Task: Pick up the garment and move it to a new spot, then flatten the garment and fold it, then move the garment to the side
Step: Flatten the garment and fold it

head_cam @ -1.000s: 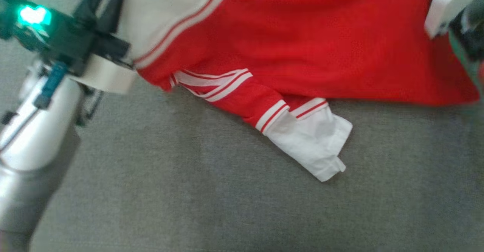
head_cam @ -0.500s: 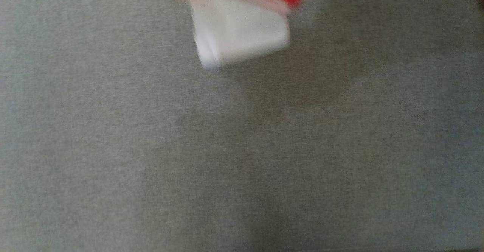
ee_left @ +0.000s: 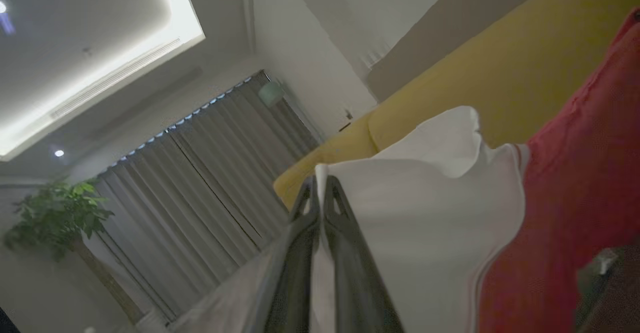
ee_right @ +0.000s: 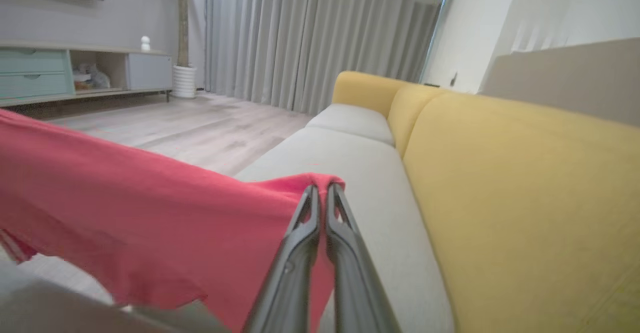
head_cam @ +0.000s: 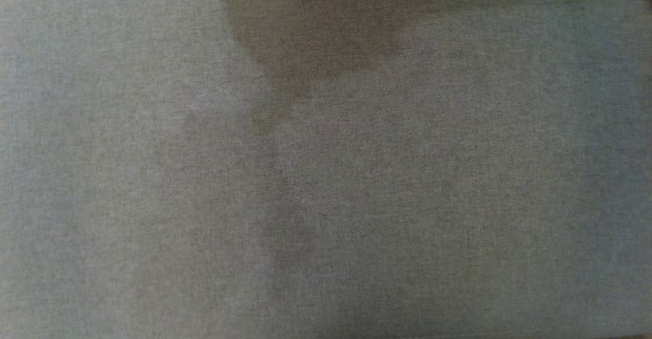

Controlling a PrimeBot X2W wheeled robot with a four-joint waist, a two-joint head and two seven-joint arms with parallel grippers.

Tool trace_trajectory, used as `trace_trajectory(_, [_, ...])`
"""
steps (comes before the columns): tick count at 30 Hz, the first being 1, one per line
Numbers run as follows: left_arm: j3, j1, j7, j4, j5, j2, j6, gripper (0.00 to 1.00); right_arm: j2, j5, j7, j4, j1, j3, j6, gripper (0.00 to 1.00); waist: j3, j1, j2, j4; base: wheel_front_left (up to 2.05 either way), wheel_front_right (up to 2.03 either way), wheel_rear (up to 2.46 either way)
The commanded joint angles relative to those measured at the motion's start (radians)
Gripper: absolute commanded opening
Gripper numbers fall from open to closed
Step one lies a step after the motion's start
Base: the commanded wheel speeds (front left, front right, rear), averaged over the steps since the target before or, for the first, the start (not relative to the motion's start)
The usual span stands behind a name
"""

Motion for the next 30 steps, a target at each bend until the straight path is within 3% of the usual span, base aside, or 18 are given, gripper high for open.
trace_trajectory(1, [0.038, 0.035, -0.001, -0.051, -0.021, 0.063, 0.004, 0.0, -0.006, 0.015, -0.014, -0.042, 0.026, -0.002, -0.001, 0.0, -0.005, -0.0002, 0.0, 0.0, 0.0, 0.0, 0.0])
trace_trajectory(13, [0.086, 0.812, -0.001, -0.426, -0.134, 0.169, 0.153, 0.0, -0.071, 0.11, -0.033, -0.281, 0.56, -0.08, -0.001, 0.0, -0.125, -0.0002, 0.0, -0.019, 0.0, 0.0, 0.0])
trace_trajectory(18, [0.062, 1.087, 0.009, -0.505, -0.186, 0.177, 0.215, 0.0, -0.098, 0.025, -0.031, -0.396, 0.836, -0.13, -0.001, 0.0, -0.201, -0.0002, 0.0, -0.033, 0.0, 0.0, 0.0])
trace_trajectory(23, [0.022, 1.25, 0.021, -0.553, -0.2, 0.175, 0.255, 0.0, -0.078, 0.0, 0.011, -0.528, 1.11, -0.232, -0.001, 0.0, -0.241, -0.0002, 0.0, -0.031, 0.0, 0.0, 0.0])
trace_trajectory(30, [-0.015, 1.359, 0.06, -0.596, -0.224, 0.184, 0.268, 0.0, -0.062, -0.042, 0.104, -0.733, 1.37, -0.385, -0.001, 0.0, -0.269, -0.0002, 0.0, -0.033, 0.0, 0.0, 0.0])
